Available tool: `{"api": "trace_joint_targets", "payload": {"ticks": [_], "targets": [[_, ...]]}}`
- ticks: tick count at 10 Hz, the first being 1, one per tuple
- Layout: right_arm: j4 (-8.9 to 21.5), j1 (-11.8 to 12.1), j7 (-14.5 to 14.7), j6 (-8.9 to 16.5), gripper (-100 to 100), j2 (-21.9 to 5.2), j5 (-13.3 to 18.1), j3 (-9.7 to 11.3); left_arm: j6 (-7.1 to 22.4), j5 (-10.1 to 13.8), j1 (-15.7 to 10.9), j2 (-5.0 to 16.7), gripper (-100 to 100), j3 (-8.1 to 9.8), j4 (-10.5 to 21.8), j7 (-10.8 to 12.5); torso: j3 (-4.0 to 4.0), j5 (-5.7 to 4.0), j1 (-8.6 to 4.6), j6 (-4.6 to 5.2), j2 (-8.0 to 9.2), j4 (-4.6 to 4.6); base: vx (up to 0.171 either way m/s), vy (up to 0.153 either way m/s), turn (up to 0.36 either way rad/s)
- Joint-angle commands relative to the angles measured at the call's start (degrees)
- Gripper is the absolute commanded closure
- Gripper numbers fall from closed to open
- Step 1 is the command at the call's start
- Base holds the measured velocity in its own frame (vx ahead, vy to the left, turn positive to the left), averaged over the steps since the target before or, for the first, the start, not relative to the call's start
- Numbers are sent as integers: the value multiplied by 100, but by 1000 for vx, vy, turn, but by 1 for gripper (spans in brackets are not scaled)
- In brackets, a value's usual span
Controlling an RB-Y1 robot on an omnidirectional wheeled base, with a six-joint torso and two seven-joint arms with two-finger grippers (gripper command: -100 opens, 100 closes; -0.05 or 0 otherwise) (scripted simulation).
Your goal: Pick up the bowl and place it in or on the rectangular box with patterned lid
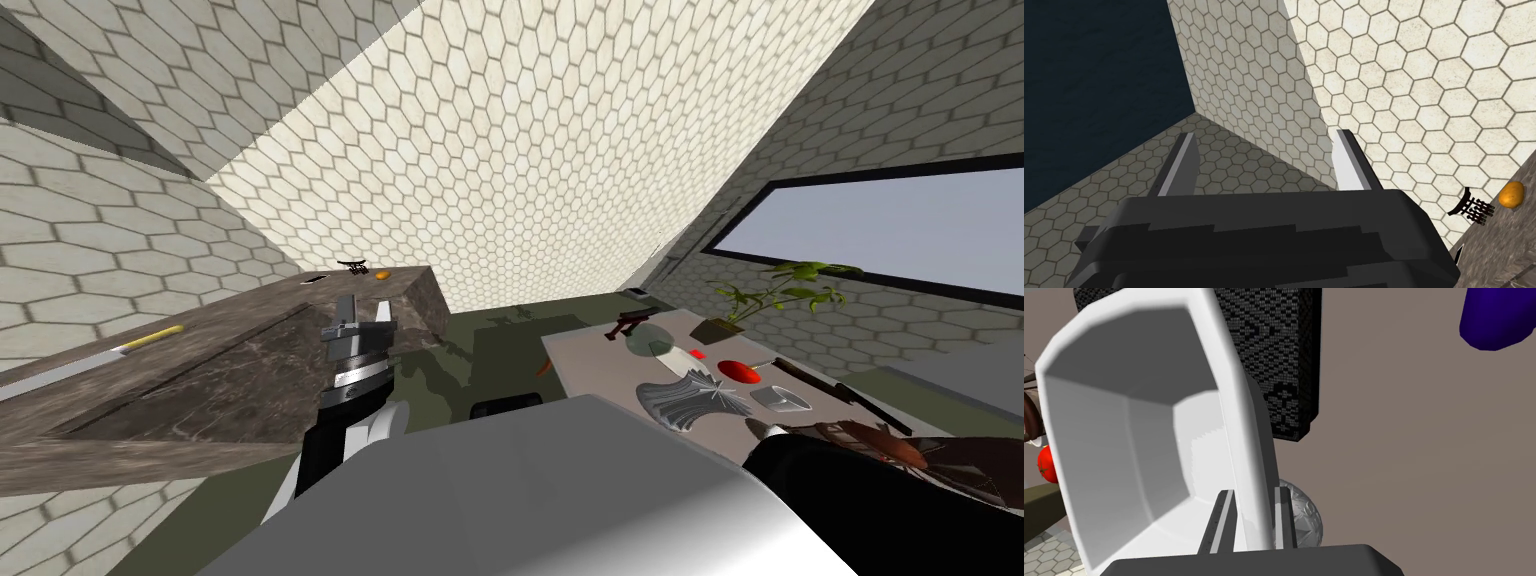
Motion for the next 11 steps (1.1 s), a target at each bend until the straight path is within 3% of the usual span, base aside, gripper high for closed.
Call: {"api": "trace_joint_targets", "payload": {"ticks": [1, 3, 4, 5, 9, 10, 11], "targets": [[231, 46, -42, -37, 100, -57, -91, 82, 0, 0, 0, 0, 0, 0, 0, 0, 0, 0, 0, 0, 0, 0, -43, -36, 193], [424, 232, -113, -51, 100, -169, -196, 91, 0, 0, 0, 0, 0, 0, 0, 0, -2, 14, -2, 6, 0, -4, -47, -61, 194], [360, 228, -106, -75, 100, -181, -187, 74, 0, 0, 1, 0, 0, 1, 0, 0, -3, 14, 0, 6, -3, -4, -20, -33, 37], [380, 233, -113, -75, -100, -195, -193, 75, 0, 0, 1, 0, 0, 1, 0, 0, -8, 12, 15, 12, -12, -4, -4, -8, -3], [379, 232, -112, -74, -100, -194, -192, 75, 0, 0, 2, 0, 0, 1, 0, 0, -14, 17, 35, 12, -22, -7, 0, 0, 0], [379, 232, -112, -74, 0, -194, -192, 75, 0, 0, 2, 0, 0, 1, 0, 0, -14, 18, 35, 12, -22, -7, 0, 0, 0], [310, 428, -139, -176, -100, -481, -356, -38, 0, 0, 2, 0, 0, 1, 0, 0, -14, 18, 35, 12, -22, -7, -3, 28, -78]]}}
